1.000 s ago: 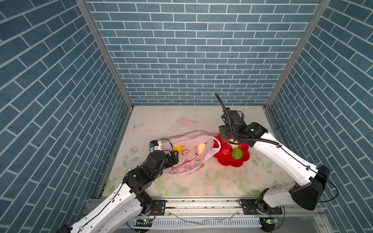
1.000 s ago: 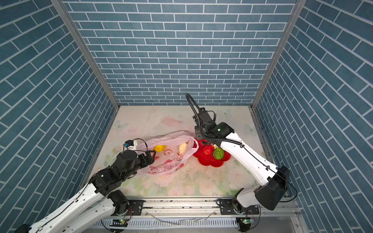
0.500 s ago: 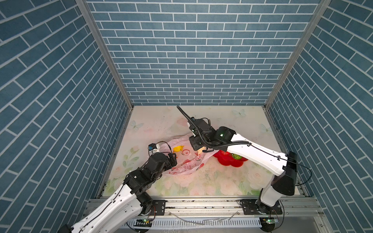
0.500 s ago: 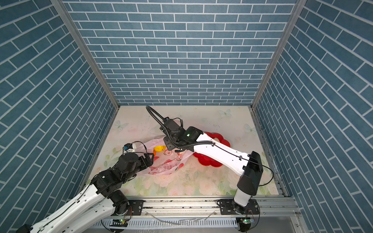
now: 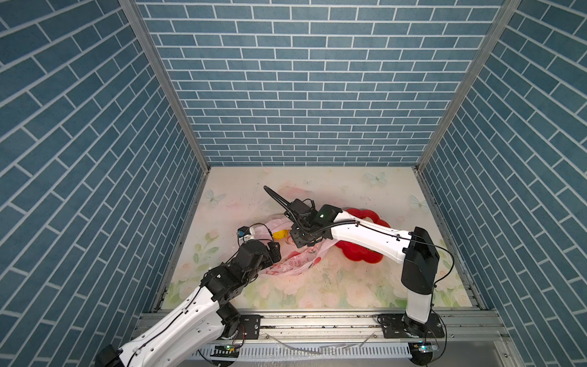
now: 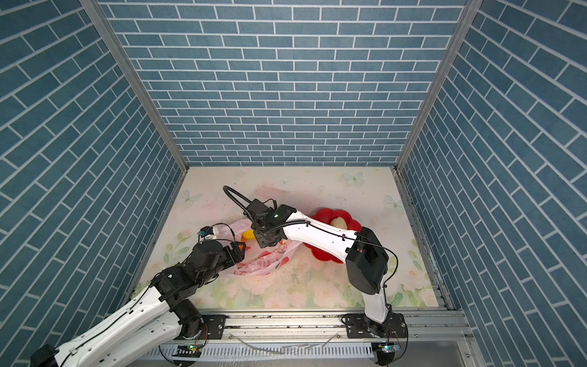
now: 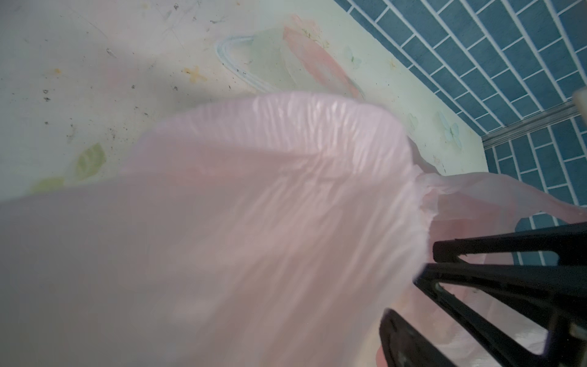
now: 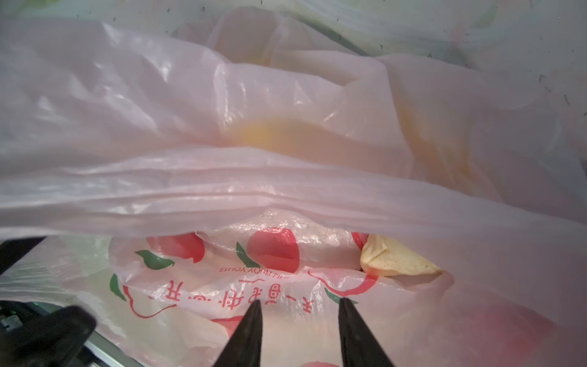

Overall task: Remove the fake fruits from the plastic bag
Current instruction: 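Reach deep into the bag and grasp another pale yellow bun with the right gripper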

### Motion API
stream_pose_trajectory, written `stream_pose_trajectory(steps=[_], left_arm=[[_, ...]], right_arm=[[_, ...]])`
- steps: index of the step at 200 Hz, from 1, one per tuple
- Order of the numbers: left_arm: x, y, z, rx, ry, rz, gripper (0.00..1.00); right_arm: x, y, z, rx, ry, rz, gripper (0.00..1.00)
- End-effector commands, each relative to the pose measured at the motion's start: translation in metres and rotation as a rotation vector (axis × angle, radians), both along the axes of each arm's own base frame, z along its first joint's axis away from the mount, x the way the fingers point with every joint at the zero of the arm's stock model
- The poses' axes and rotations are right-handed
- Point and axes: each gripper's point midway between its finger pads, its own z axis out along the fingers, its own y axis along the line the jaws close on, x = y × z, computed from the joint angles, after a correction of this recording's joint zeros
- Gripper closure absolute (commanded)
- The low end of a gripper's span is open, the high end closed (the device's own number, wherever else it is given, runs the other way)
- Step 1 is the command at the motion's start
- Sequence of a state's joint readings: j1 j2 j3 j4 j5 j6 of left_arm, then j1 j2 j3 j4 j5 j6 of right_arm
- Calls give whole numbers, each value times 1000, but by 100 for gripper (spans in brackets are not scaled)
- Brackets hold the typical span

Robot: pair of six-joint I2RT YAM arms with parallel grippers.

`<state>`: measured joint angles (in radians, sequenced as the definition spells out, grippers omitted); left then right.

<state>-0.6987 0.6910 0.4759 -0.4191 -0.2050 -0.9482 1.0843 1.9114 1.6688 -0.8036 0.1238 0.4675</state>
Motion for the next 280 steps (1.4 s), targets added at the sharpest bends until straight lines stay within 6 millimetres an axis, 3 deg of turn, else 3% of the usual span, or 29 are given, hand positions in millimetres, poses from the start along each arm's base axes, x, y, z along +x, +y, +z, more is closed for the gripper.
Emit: stream_pose_trajectory(steps=[1,61,125,156,220,280], left_arm=[[3,-7,-1,-29,-10,-19,7],[4,-23,-14,-71,21,-63,7],[6,-36,-24,-78,49,-114,7],[4,-39,-31,-80,64,-129,7],[-7,-38,-60,-51,133,-157,8],[-6,-41,-65,-33,144,-170,8]], right_arm=[[3,-20,-24,-105,10,-59,60],[20,-54,-38,-199,-45,-187,55],[43,-68,-44,-192,-111,-302,37],[53,-68,-52,-174,-118,-331,30],[69,-58,-65,-108,-111,-361,27],[72,-49,-78,-93,-91,-336,27]])
